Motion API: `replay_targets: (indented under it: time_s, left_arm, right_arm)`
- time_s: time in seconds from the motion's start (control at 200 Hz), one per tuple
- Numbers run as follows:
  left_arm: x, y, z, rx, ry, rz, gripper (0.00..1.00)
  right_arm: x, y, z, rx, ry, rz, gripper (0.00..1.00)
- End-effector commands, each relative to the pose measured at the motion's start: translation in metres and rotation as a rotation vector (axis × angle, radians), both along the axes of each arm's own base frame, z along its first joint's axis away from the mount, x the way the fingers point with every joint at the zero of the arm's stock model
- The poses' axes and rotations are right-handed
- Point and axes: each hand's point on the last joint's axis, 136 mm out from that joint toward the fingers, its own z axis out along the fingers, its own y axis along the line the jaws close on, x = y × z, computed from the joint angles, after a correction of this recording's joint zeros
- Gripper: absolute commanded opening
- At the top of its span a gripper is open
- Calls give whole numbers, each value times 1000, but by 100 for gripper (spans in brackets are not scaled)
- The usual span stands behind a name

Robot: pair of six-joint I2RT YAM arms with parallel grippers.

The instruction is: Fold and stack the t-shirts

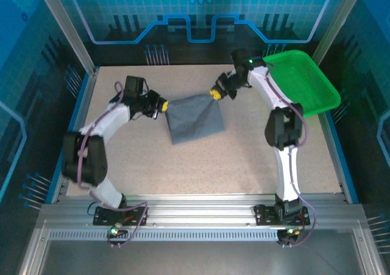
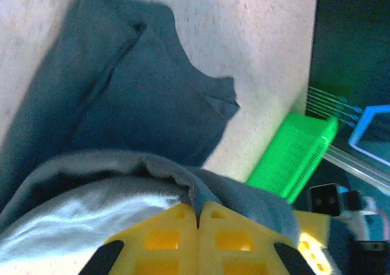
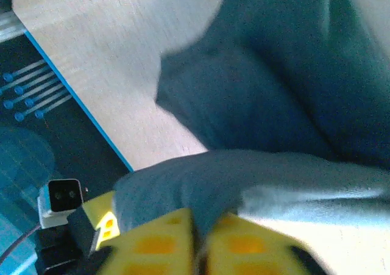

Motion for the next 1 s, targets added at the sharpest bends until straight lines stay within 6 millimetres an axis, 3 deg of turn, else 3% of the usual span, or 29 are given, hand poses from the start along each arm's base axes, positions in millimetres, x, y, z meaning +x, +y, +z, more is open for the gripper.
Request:
replay_targets:
  time_s: [0.0, 0.015, 0.035, 0.07, 0.11, 0.155, 0.24, 0.355, 0.445, 0.525, 0.615, 0.685, 0.81, 0.885, 0.995]
  left_arm:
    - [26, 8, -18, 52, 36, -28, 25]
    - [27, 10, -19, 65, 42, -24, 33]
    - [29, 12, -20, 82, 49, -18, 42]
    - [29, 17, -19, 108, 59, -5, 52]
    - [31, 20, -14, 120, 45, 2, 66]
    - [31, 24, -4, 141, 18, 12, 68]
    - [18, 32, 18, 194, -27, 32, 66]
    - [-27, 31, 30, 197, -46, 79, 55]
    - [-71, 2, 18, 96, -11, 89, 51]
    - [-109, -29, 4, 37, 25, 114, 56]
    - [-128, -64, -3, -30, -17, 202, 62]
    - [-123, -89, -2, -57, -75, 266, 62]
    - [-94, -141, -8, -107, -147, 274, 63]
    - [-80, -164, -26, -131, -131, 324, 65]
    - [-67, -174, -64, -126, -77, 450, 66]
  right_arm:
    - [19, -6, -30, 2, 78, -11, 43]
    - [23, -6, -32, 1, 68, -10, 49]
    - [27, -8, -33, -2, 59, -10, 68]
    - [29, -12, -36, -13, 55, -11, 84]
    - [27, -19, -36, -27, 56, -11, 91]
    - [24, -27, -32, -53, 37, -4, 93]
    - [13, -43, -12, -119, -52, 17, 90]
    - [-13, -58, 27, -176, -234, 43, 83]
    - [-41, -69, 43, -213, -333, 66, 69]
    - [-67, -75, 51, -218, -419, 71, 58]
    - [-100, -75, 54, -158, -483, 56, 50]
    - [-119, -71, 58, -89, -529, 44, 51]
    - [-145, -65, 67, -4, -585, 26, 55]
    - [-155, -67, 67, 5, -585, 19, 59]
    - [-165, -69, 69, 16, -579, 30, 60]
